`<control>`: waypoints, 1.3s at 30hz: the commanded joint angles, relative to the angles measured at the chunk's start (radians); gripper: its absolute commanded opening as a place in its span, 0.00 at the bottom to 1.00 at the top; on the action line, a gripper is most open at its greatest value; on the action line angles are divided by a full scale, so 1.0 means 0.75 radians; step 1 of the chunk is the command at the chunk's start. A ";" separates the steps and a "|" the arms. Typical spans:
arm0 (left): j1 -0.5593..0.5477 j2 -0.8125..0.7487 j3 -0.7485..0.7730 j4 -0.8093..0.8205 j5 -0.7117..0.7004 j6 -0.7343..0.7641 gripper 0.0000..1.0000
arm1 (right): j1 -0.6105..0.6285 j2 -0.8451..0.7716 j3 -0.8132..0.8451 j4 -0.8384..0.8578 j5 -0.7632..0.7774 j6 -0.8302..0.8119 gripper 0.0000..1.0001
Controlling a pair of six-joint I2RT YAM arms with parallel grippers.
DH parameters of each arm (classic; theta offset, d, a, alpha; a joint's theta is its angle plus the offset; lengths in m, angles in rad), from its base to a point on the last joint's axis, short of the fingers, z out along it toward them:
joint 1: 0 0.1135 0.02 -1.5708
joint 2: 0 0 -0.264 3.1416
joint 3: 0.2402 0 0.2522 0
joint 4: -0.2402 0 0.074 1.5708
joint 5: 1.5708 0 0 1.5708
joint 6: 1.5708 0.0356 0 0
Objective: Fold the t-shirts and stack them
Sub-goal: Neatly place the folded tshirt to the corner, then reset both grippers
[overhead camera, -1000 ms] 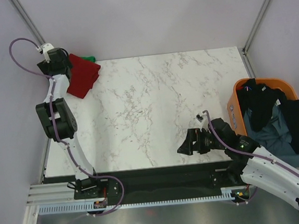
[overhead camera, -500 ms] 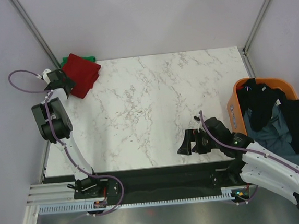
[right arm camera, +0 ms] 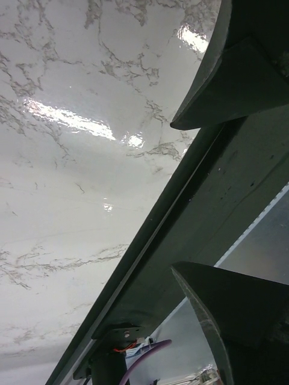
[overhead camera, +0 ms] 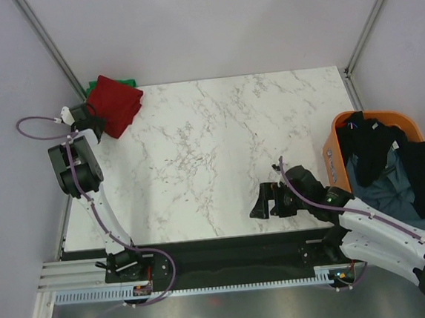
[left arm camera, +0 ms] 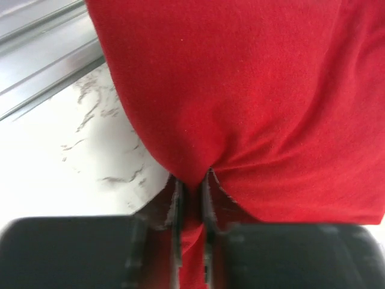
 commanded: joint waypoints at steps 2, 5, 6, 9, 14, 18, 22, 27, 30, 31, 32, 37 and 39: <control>0.003 0.039 0.031 0.070 0.075 -0.134 0.02 | 0.008 0.011 -0.007 0.051 0.016 0.001 0.98; 0.002 -0.047 -0.088 0.090 0.063 -0.165 0.02 | 0.008 0.005 -0.001 0.055 0.012 0.003 0.98; 0.002 -0.078 -0.159 0.094 0.058 -0.171 0.02 | 0.008 -0.003 0.001 0.055 0.010 0.005 0.98; 0.009 -0.198 -0.323 0.129 0.054 -0.195 0.02 | 0.006 -0.028 0.001 0.047 -0.006 0.018 0.98; 0.025 -0.421 -0.560 0.164 0.079 -0.228 0.02 | 0.006 -0.142 0.007 -0.045 0.008 0.016 0.98; 0.033 -0.565 -0.714 0.117 0.114 -0.216 0.09 | 0.006 -0.230 0.011 -0.121 0.016 0.003 0.98; 0.039 -0.650 -0.771 0.076 0.412 -0.126 0.46 | 0.006 -0.275 0.007 -0.155 0.012 -0.007 0.98; 0.035 -0.777 -0.849 0.080 0.539 -0.024 0.62 | 0.008 -0.277 0.005 -0.151 0.008 -0.015 0.98; 0.033 -0.853 -0.831 0.051 0.541 0.062 0.68 | 0.006 -0.263 -0.005 -0.131 0.006 -0.027 0.98; 0.029 -0.875 -0.816 0.027 0.533 0.103 0.69 | 0.008 -0.255 -0.013 -0.117 0.006 -0.029 0.98; 0.021 -0.884 -0.786 0.017 0.529 0.119 0.70 | 0.008 -0.249 -0.016 -0.107 0.000 -0.035 0.98; -0.057 -0.859 -0.639 -0.059 0.480 0.218 0.70 | 0.008 -0.183 -0.036 -0.041 -0.010 -0.048 0.98; -0.122 -0.835 -0.557 -0.139 0.407 0.246 0.70 | 0.008 -0.149 -0.036 -0.027 -0.004 -0.060 0.98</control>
